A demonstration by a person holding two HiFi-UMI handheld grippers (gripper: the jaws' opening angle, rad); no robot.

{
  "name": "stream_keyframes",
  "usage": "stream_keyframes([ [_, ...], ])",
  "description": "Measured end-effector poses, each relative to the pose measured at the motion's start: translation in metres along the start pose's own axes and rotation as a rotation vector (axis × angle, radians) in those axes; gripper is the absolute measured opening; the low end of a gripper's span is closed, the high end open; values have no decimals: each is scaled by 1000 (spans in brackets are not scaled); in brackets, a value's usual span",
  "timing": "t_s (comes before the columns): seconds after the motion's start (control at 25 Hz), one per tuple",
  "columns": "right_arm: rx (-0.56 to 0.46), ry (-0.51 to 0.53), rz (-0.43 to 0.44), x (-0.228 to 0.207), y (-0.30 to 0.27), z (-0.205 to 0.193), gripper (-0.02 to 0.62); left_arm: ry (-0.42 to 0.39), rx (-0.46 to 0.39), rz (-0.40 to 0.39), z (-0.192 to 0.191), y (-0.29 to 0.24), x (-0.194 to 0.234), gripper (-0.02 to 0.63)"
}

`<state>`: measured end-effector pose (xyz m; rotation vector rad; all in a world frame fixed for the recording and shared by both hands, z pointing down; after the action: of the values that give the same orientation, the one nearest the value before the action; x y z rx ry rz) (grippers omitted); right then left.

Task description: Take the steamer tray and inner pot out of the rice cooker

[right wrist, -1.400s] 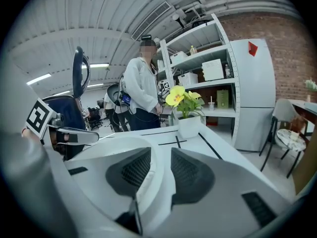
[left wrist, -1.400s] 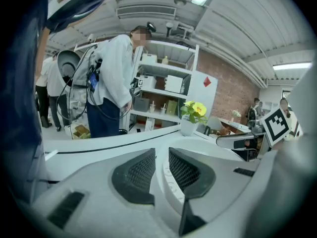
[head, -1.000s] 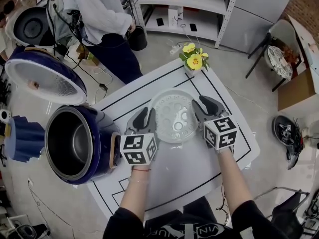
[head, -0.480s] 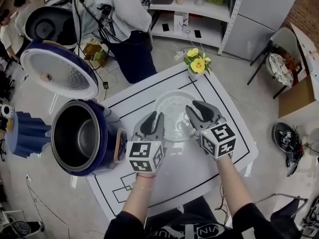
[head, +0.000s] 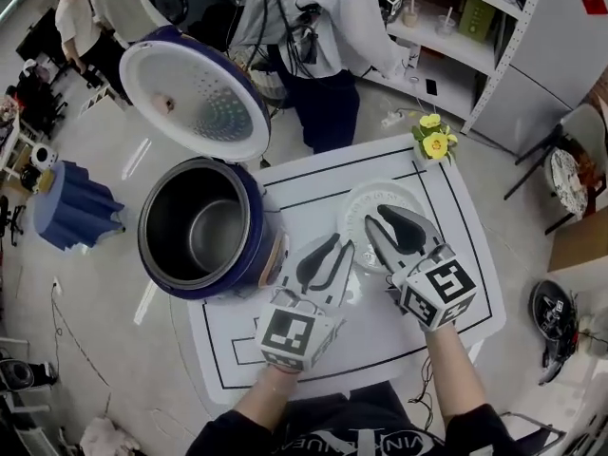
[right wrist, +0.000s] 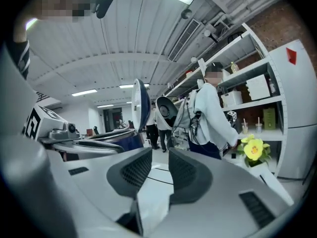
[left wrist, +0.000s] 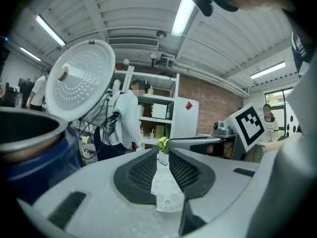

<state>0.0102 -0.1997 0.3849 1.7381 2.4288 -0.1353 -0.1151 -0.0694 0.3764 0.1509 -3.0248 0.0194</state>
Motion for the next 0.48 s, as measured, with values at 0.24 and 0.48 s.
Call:
stream_keyframes([
  [0.24, -37, -23, 113, 42, -33, 15, 101, -12, -69, 106, 29, 52, 21, 58],
  [0.48, -42, -37, 205, 81, -70, 19, 101, 2, -139, 242, 53, 108, 53, 51],
])
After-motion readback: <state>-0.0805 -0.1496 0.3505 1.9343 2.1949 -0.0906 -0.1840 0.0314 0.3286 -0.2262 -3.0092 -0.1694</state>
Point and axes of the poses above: the fingertips, and each gripper's own axes: y backward along the fingers, x to its left, z out of its top, the point moved 10 cm from there along y, backward along the fingers, and after that the axes turned 10 degrees about -x, right-handed, at the moved point
